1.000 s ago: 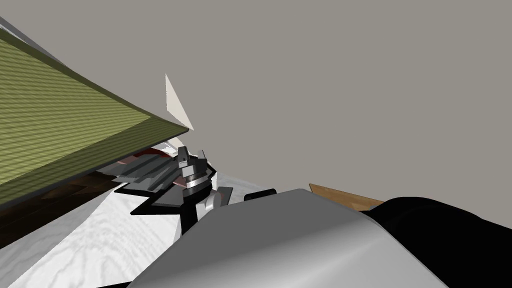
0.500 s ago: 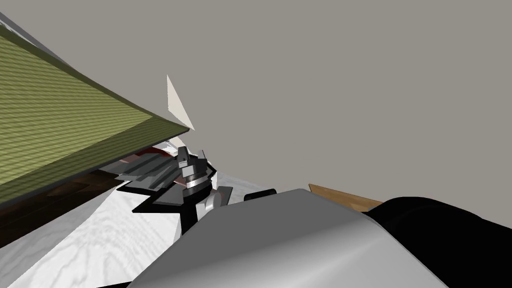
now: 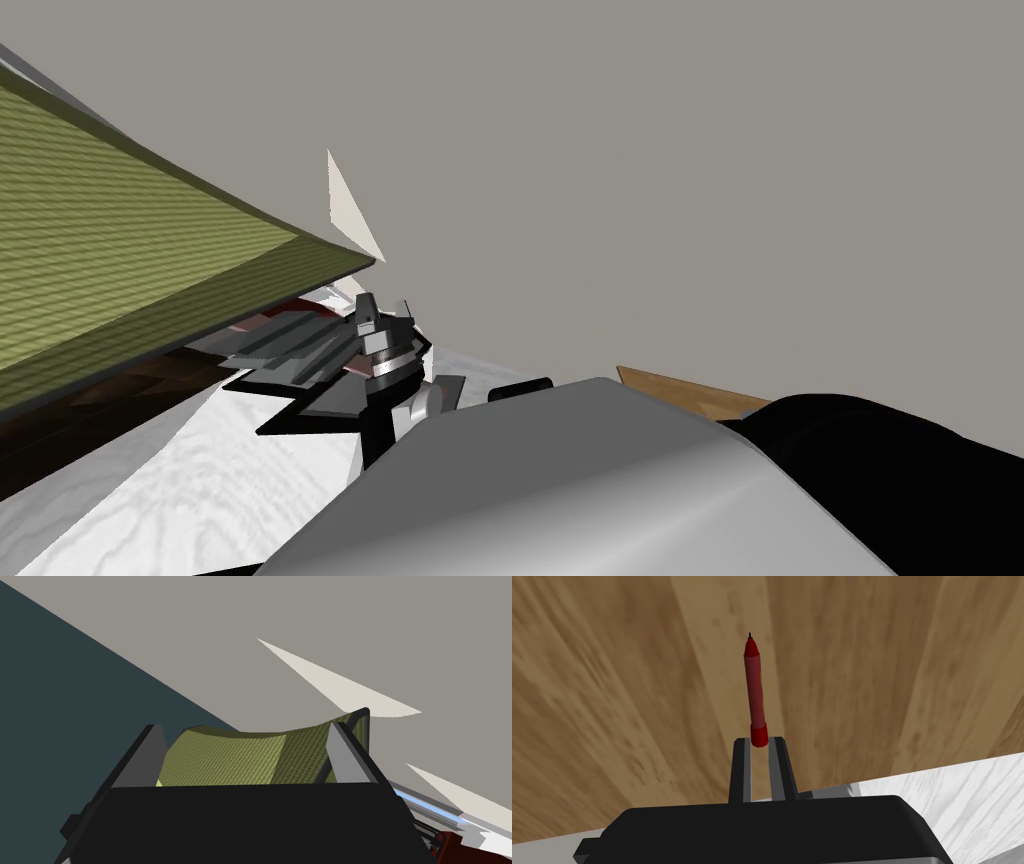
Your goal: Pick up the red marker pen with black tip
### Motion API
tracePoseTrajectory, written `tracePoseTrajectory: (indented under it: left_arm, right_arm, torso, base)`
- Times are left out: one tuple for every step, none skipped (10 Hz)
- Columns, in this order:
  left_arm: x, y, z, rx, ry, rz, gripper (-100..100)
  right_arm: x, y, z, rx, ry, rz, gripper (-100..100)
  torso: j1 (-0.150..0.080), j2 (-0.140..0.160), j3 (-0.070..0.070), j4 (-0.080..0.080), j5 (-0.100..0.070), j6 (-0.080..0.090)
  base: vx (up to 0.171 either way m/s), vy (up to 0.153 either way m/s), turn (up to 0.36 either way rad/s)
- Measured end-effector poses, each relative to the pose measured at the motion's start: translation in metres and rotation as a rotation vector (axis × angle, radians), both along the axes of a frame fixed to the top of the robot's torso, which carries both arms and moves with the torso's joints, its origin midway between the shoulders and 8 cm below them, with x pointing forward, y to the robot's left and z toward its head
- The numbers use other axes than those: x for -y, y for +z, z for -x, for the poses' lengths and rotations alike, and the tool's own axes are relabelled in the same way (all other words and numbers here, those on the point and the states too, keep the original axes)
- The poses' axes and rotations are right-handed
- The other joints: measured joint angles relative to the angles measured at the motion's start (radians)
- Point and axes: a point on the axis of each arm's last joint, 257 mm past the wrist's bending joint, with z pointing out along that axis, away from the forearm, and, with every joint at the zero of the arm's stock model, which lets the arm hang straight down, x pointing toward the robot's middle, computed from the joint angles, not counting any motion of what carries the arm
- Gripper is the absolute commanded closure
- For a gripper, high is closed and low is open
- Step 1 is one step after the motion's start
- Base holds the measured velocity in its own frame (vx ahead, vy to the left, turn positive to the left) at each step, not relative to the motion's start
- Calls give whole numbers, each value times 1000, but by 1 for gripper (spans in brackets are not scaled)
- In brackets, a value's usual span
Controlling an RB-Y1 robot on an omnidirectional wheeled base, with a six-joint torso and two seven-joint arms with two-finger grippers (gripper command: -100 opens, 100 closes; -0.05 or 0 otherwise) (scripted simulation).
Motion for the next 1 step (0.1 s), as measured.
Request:
tracePoseTrajectory:
  left_arm:
    - [0,0,0,0,0,0,0]
  right_arm:
    - [0,1,0,-2,1,-1,0]
  torso:
    - [-1,0,0,0,-1,0]
  base:
    - [0,0,0]
